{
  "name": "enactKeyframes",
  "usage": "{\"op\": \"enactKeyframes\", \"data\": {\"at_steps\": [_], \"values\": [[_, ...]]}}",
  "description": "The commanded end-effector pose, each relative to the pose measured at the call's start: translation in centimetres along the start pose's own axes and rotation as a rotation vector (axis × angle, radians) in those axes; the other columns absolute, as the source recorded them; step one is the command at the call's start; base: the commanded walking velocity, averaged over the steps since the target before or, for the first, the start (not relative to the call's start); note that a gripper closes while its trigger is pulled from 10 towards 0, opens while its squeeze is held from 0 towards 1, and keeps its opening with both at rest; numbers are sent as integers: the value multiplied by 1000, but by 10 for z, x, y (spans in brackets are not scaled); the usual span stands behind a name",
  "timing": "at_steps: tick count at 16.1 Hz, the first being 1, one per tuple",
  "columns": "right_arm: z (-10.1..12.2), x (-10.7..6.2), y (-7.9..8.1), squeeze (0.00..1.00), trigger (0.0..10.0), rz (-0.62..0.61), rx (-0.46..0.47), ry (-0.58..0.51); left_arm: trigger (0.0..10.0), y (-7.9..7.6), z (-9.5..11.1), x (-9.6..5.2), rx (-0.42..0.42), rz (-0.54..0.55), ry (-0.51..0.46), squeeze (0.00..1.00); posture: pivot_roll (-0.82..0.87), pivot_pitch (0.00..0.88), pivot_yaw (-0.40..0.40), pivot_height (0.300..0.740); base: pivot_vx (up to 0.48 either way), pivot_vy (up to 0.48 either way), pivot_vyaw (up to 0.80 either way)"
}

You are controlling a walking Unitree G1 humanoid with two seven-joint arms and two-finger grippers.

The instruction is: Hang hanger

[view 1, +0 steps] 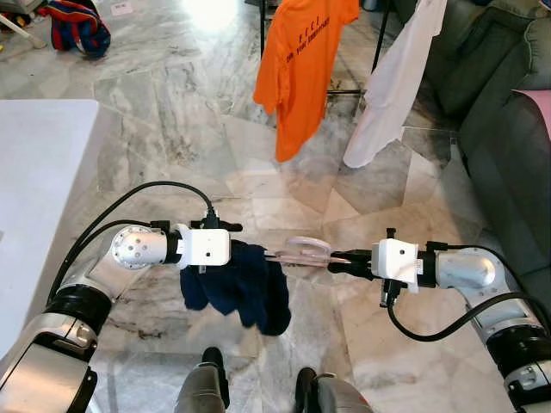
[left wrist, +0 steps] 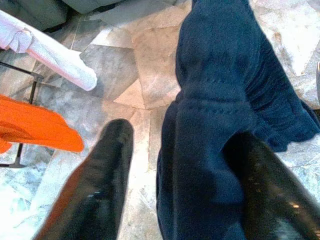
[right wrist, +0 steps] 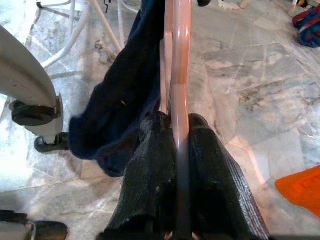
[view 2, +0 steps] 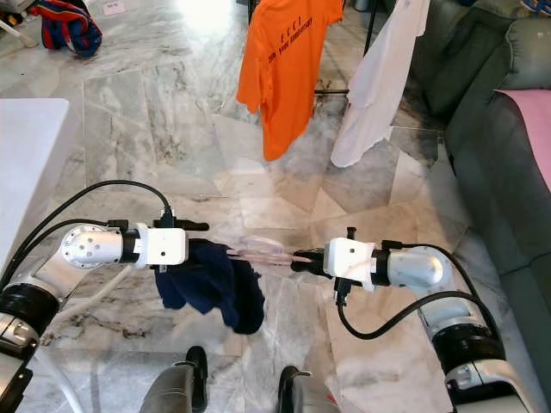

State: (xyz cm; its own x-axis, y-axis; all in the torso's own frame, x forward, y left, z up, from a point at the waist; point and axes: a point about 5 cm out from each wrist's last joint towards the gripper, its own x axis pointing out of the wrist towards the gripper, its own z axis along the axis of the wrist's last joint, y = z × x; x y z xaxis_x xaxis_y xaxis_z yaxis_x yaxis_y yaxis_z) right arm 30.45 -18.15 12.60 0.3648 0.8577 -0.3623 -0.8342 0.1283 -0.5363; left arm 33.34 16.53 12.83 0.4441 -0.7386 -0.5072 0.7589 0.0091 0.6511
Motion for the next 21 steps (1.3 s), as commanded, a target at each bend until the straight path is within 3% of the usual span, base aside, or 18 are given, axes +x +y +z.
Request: {"op": "enactKeyframes", "data": {"at_steps": [1,11,21], "values": [[3,2,-2,0,10000,-7,-21,-22,0,-4,-1,2,-6,-35,6,0,39,285,-12,740,0,0,0],[1,8,-1,0,10000,-10,-38,-9,0,-6,-2,2,-14,-121,33,0,44,288,-8,740,0,0,0],[1,12,1,0,10000,-5,-37,-14,0,-9,-6,4,-40,-136,60,0,41,287,-9,740,0,0,0]]}}
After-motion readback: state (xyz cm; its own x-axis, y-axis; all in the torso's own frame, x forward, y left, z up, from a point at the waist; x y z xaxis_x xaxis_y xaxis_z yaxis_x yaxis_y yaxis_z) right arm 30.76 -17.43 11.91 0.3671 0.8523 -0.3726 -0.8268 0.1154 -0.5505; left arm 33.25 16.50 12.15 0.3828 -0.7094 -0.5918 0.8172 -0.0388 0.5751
